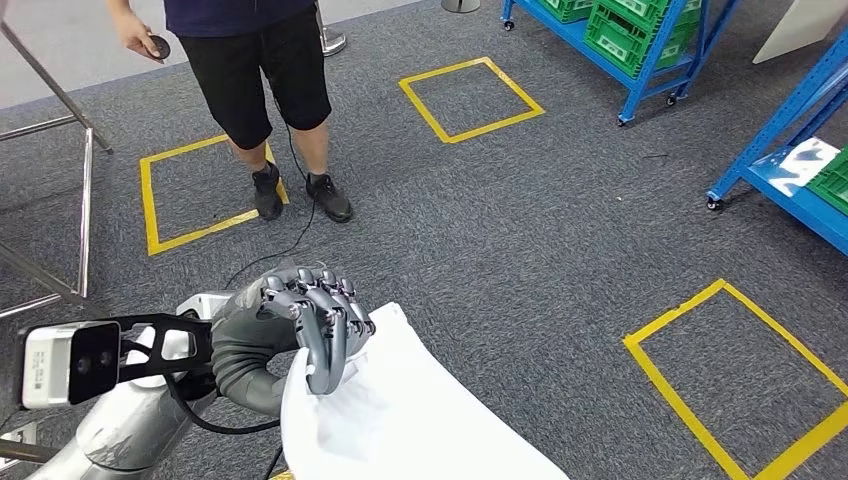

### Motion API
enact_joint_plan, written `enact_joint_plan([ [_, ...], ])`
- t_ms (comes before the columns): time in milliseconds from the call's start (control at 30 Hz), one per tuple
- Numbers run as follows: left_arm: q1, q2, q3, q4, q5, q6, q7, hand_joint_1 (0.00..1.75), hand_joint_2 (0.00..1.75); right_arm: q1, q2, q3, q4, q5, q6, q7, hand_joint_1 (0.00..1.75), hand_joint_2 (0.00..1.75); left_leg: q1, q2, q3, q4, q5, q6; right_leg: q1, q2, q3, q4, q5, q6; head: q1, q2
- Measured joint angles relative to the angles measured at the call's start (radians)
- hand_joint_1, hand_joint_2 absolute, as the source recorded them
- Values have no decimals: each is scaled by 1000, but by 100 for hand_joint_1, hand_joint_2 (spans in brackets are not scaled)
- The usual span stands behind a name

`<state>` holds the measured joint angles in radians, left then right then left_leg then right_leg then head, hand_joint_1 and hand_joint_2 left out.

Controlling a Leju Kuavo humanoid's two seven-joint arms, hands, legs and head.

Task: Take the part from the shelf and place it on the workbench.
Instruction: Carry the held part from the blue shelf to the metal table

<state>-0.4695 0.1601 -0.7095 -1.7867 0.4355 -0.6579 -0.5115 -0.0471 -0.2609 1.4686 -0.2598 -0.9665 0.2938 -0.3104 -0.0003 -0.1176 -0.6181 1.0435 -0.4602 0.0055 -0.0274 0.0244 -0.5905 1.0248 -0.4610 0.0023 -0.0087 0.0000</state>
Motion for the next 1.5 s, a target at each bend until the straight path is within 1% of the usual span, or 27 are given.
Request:
enact_joint_plan([
  [67,0,-1,3,-1,-3,0,-1,166,175,0,-5,0,0,1,-5,-4,0,0,0,70,-51,103,-50,-8,4,-23,6,-2,-5,-11,-5,0],
  [100,0,-1,3,-2,-4,-1,-2,166,175,1,-7,0,0,2,-5,-5,0,0,4,92,-88,174,-79,-12,7,-35,8,-2,-7,-15,-7,0],
  [167,3,-2,4,-2,-4,-1,-2,166,175,2,-12,0,0,4,-6,-5,0,0,9,107,-140,262,-102,-14,13,-62,9,-2,-11,-20,-7,0],
  [200,4,-1,4,-2,-5,-1,-2,166,175,1,-14,0,0,5,-7,-5,0,0,10,111,-137,251,-86,-13,14,-76,10,-2,-13,-21,-7,0],
  [233,5,-1,4,-2,-5,-1,-2,166,175,0,-15,0,0,6,-8,-5,0,0,10,118,-112,199,-56,-10,16,-88,13,-2,-15,-20,-7,0],
  [300,5,-2,7,-2,-5,-1,-2,166,175,0,-16,0,0,6,-9,-5,0,0,0,165,-35,57,0,2,21,-109,20,-2,-21,-17,-7,0],
  [367,6,-3,9,-3,-3,-1,-2,166,175,4,-18,0,-1,0,-9,-5,0,0,-13,195,3,-14,14,14,24,-129,26,-3,-27,-10,-6,0],
  [433,10,-3,10,-3,-2,-2,-1,166,175,8,-21,-2,-4,-8,-9,-5,0,0,-18,174,5,-23,13,22,24,-152,33,-7,-31,-1,-6,0],
  [467,14,-2,10,-4,-1,-3,-1,166,175,10,-24,-3,-6,-13,-8,-4,0,0,-16,161,12,-32,18,25,23,-148,35,-6,-34,3,-6,0],
  [533,17,-3,10,-6,2,-3,-1,166,175,16,-29,-4,-10,-22,-6,-1,0,0,-9,136,30,-52,29,35,19,-98,18,39,-60,4,-5,0],
  [600,21,-5,7,-5,3,-3,-1,166,175,29,-37,-4,-16,-35,-3,8,0,0,-5,109,36,-59,34,41,15,-42,-44,164,-109,-2,-2,0],
  [667,28,-6,3,-1,3,-3,0,166,175,43,-48,-4,-27,-49,-4,21,0,0,-4,76,36,-58,34,42,12,-30,-105,268,-134,3,1,0],
  [700,31,-6,1,1,4,-3,-1,166,175,50,-54,-4,-34,-57,-7,25,0,0,-3,59,37,-58,33,40,10,-29,-113,269,-123,11,1,0],
  [733,33,-7,-1,3,4,-3,-1,166,175,55,-60,-4,-42,-64,-12,27,0,0,-1,43,38,-56,32,38,6,-25,-101,228,-98,22,1,0],
  [800,34,-10,-6,6,5,-3,-1,166,175,60,-72,-4,-59,-75,-28,29,0,0,2,14,36,-46,25,28,-1,4,-45,89,-34,41,2,0],
  [867,33,-15,-10,7,6,-3,1,166,175,61,-81,-4,-74,-81,-40,28,0,0,1,-5,30,-34,17,15,-5,25,-10,10,0,37,4,0],
  [933,33,-17,-13,7,6,-3,3,166,175,58,-89,-4,-86,-83,-45,27,0,0,3,-17,24,-30,14,9,-1,15,-6,5,2,18,5,0],
  [967,34,-17,-14,7,6,-3,4,166,175,56,-91,-4,-90,-83,-46,27,0,0,5,-15,21,-28,12,7,1,7,-4,5,2,11,5,0],
  [1033,33,-17,-15,7,6,-3,6,166,175,57,-96,-4,-97,-83,-47,26,0,0,5,33,5,10,-11,1,2,-11,1,3,0,-2,2,0],
  [1100,33,-17,-15,7,8,-3,7,166,175,61,-99,-4,-102,-83,-49,26,0,0,3,93,-50,126,-69,-3,8,-31,4,3,-4,-12,-1,0],
  [1167,37,-16,-16,9,12,-2,10,166,175,63,-99,-4,-103,-82,-50,25,0,0,4,108,-115,253,-117,-3,15,-54,4,3,-8,-17,-2,0],
  [1200,38,-14,-16,10,13,0,12,166,175,63,-99,-3,-103,-81,-50,24,0,0,4,110,-129,274,-116,-1,18,-67,5,3,-10,-19,-2,0],
  [1267,39,-11,-16,11,14,2,13,166,175,61,-97,-3,-103,-79,-47,21,0,0,-2,121,-91,194,-64,13,25,-91,11,3,-14,-23,-2,0],
  [1333,37,-9,-16,11,15,3,14,166,175,59,-92,-2,-104,-79,-42,18,0,0,-21,170,-17,51,-10,35,31,-115,18,2,-20,-24,-1,0],
  [1400,34,-8,-16,11,16,5,15,166,175,57,-88,-1,-104,-78,-39,17,0,0,-36,200,14,-14,1,49,33,-138,22,1,-25,-20,-1,0],
  [1467,33,-6,-16,10,17,8,17,166,175,54,-86,0,-104,-78,-38,17,0,0,-37,175,21,-26,6,53,34,-162,26,-4,-28,-14,-2,0],
  [1500,34,-4,-16,10,17,9,17,166,175,52,-86,0,-104,-78,-38,17,0,0,-34,161,31,-39,13,54,34,-157,28,-2,-31,-11,-1,0],
])
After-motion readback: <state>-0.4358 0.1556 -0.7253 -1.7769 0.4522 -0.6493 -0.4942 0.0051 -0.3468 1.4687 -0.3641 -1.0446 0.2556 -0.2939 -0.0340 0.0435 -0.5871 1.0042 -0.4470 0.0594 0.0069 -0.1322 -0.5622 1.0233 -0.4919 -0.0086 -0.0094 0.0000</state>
